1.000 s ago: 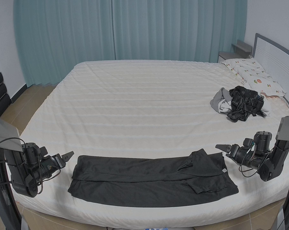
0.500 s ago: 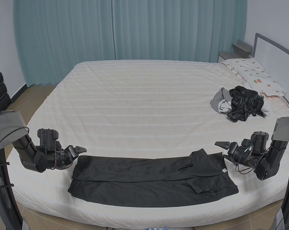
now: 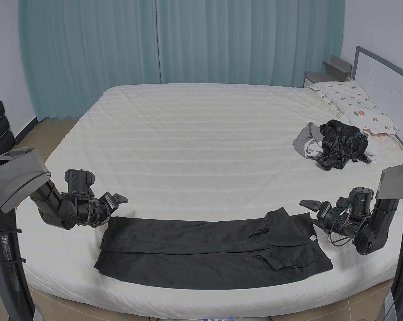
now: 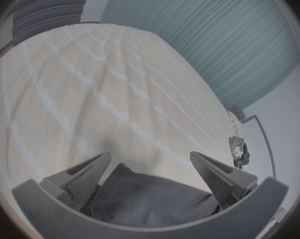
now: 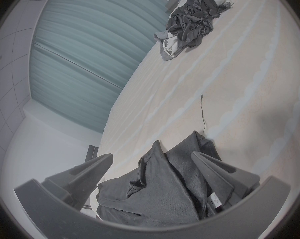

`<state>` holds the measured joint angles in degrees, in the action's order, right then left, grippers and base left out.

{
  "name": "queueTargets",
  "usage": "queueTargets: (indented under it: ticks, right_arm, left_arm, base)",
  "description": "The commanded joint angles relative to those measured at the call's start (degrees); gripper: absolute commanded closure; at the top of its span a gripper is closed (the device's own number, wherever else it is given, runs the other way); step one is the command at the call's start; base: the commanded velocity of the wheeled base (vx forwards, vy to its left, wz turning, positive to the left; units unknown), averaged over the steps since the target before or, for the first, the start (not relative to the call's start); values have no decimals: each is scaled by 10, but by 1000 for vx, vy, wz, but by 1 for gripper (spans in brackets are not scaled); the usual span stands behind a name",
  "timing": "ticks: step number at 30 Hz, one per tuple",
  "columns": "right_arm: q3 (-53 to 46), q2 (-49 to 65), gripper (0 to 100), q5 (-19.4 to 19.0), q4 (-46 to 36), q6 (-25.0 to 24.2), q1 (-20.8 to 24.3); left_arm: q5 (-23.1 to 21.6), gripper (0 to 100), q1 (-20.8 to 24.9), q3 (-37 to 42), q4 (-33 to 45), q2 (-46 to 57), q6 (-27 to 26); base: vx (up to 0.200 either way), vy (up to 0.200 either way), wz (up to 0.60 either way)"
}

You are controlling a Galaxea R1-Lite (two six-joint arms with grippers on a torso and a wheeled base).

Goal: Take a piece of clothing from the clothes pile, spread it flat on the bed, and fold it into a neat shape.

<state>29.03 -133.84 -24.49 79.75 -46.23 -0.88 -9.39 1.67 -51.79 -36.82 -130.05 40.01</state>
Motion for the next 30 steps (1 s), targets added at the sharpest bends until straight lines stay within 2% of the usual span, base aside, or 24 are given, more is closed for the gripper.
queueTargets:
  ticks: [1, 7, 8, 13, 16, 23, 30]
  right_arm:
    - [0, -5, 0, 0, 0, 1, 0]
    - [2, -8, 0, 1, 1, 1, -1]
    - [4, -12, 0, 1, 1, 2, -2]
    - [10, -16, 0, 1, 0, 4, -4]
    - [19, -26, 0, 2, 0, 18, -5]
    - [28, -28, 0, 3, 0, 18, -7]
    - [51, -48, 0, 3, 0, 18, -6]
  left_arm:
    - [0, 0, 1, 5, -1, -7, 0]
    - [1, 0, 2, 12, -2, -7, 0]
    - [1, 100, 2, 11, -2, -7, 0]
    - [6, 100, -1, 11, -2, -11, 4]
    - [37, 100, -4, 12, -17, -19, 10]
    - [39, 100, -8, 16, -57, -25, 53]
    - [38, 100, -12, 17, -57, -25, 58]
  base:
    - [0, 0, 0]
    - [0, 0, 0]
    - [0, 0, 0]
    - [0, 0, 0]
    - [0, 0, 0]
    - [0, 0, 0]
    - [0, 0, 0]
